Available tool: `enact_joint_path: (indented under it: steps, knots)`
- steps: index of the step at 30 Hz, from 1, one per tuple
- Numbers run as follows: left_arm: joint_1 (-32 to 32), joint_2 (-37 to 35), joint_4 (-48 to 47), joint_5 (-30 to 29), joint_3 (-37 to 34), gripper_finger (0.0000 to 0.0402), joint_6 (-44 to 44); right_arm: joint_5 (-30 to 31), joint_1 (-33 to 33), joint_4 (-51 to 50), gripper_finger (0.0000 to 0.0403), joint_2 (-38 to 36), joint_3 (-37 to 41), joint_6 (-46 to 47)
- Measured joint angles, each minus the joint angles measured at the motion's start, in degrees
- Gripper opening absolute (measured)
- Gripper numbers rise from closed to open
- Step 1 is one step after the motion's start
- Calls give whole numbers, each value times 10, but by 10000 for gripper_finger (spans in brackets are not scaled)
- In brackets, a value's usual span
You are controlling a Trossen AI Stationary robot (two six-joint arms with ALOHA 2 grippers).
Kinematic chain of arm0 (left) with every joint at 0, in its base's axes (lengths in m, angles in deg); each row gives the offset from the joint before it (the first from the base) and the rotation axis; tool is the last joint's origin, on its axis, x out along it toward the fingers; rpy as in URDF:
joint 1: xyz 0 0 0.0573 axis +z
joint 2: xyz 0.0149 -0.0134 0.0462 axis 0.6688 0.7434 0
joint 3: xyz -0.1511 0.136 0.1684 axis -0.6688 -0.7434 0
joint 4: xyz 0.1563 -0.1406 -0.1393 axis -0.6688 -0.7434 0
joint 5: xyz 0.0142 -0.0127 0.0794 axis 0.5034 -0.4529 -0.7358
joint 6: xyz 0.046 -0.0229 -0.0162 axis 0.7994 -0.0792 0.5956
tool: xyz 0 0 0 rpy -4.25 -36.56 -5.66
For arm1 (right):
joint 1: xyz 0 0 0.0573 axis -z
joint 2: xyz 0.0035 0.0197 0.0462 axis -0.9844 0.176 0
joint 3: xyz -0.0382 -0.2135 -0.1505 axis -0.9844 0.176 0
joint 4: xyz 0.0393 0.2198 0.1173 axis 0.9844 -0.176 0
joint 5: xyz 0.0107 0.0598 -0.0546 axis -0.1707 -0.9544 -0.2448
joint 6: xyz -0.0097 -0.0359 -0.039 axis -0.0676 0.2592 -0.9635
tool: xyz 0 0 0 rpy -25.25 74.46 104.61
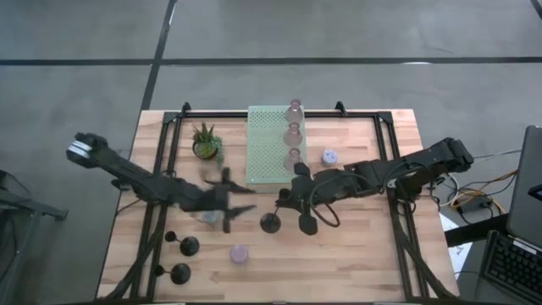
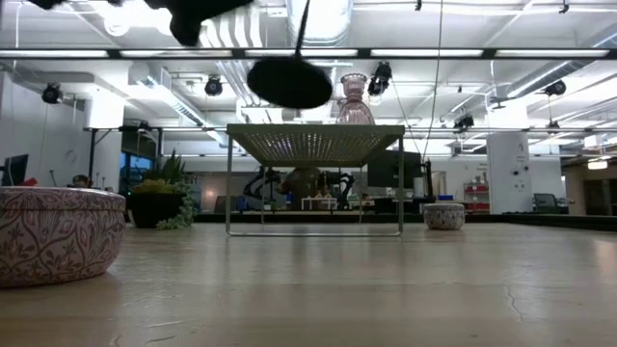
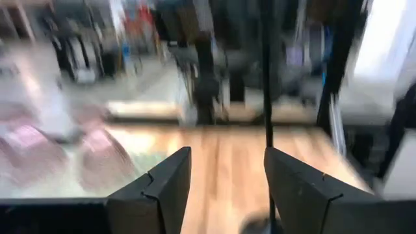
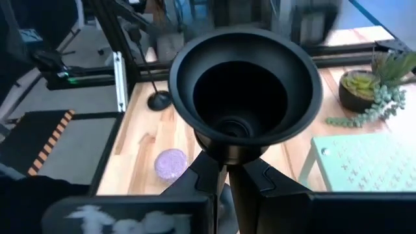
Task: Pick & Place candle stick holders
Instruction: Put the bottom right black candle holder on the shelf
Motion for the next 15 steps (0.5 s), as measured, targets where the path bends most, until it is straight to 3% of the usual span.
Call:
enact_joint_path:
  steps: [4,8,15]
  knots:
    - [17,62,16,37,47,200,-21,-6,-2,-3,13,5,-10,0]
    - [22,115,1,39,73,200,-43,-6,-3,-30,13,6,-9,-1]
    - [23,157,9,60,111,200,-52,-6,-6,-30,13,11,-9,-4]
